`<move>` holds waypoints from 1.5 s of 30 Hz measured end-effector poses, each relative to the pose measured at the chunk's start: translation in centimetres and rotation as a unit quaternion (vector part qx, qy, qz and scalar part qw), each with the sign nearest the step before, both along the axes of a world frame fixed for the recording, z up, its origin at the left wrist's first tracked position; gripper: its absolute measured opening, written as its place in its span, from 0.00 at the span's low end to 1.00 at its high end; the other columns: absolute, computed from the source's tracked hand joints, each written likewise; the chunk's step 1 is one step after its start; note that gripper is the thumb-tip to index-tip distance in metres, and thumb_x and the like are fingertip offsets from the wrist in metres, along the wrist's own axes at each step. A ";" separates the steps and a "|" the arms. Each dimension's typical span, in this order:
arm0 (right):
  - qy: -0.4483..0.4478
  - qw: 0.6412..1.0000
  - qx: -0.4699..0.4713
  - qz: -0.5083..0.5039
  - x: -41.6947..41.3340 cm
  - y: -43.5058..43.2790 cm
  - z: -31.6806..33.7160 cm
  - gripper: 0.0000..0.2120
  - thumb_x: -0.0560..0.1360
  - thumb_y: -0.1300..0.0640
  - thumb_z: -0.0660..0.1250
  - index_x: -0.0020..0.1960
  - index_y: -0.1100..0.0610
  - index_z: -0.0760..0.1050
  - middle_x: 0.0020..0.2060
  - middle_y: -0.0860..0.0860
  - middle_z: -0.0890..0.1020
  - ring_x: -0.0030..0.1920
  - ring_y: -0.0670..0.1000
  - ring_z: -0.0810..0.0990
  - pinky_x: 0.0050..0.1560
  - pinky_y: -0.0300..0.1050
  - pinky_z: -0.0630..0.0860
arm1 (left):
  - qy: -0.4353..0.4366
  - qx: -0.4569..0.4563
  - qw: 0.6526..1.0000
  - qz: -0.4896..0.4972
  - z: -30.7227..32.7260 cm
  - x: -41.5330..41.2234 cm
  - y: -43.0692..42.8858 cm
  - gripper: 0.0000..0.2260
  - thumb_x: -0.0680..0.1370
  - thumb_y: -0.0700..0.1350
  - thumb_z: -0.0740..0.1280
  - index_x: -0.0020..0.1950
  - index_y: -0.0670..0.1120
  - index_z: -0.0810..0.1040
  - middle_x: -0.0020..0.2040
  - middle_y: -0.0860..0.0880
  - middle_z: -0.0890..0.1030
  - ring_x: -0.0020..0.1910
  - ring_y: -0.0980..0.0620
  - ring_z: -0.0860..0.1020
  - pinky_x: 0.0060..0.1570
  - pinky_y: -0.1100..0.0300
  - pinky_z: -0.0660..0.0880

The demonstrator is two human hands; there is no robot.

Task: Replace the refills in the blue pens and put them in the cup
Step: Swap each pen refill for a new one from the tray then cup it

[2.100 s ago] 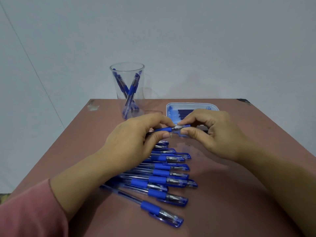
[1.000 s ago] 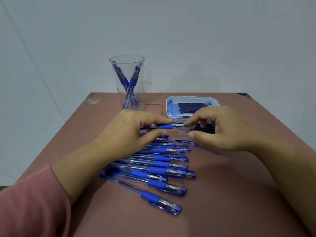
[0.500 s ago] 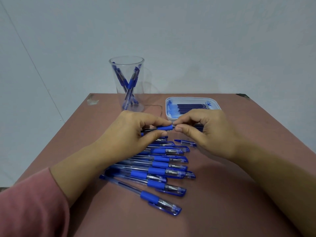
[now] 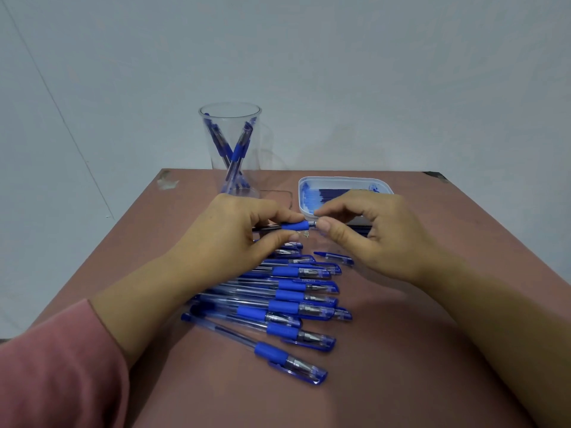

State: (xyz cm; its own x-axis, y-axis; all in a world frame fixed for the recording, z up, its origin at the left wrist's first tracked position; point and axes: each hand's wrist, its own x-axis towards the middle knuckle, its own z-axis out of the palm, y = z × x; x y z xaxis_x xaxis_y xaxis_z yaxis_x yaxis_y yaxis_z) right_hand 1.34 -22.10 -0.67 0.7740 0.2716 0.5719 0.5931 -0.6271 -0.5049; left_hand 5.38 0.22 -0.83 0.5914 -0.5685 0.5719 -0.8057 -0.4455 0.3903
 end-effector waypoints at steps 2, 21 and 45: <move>0.013 1.000 0.000 -0.004 0.1 0.3 -0.2 0.03 0.75 0.51 0.69 0.46 0.49 0.81 0.39 0.43 0.82 0.42 0.43 0.80 0.43 0.31 0.74 | -0.028 0.001 1.000 -0.004 0.0 0.0 0.0 0.14 0.73 0.48 0.73 0.56 0.61 0.79 0.40 0.71 0.76 0.40 0.63 0.80 0.39 0.65 0.77; 0.008 1.000 0.025 -0.008 -0.3 0.6 0.2 0.10 0.70 0.47 0.73 0.50 0.44 0.77 0.41 0.38 0.80 0.43 0.43 0.80 0.45 0.32 0.75 | -0.071 0.002 0.997 -0.010 -0.2 0.6 0.2 0.12 0.74 0.51 0.72 0.56 0.55 0.83 0.45 0.71 0.75 0.44 0.66 0.79 0.45 0.69 0.77; 0.039 0.999 0.012 -0.024 0.0 1.0 -0.1 0.06 0.73 0.51 0.72 0.46 0.42 0.77 0.41 0.41 0.82 0.45 0.44 0.80 0.47 0.40 0.77 | -0.063 0.002 0.998 0.013 -0.6 0.6 0.2 0.12 0.74 0.52 0.71 0.57 0.56 0.82 0.45 0.62 0.82 0.41 0.62 0.80 0.40 0.59 0.81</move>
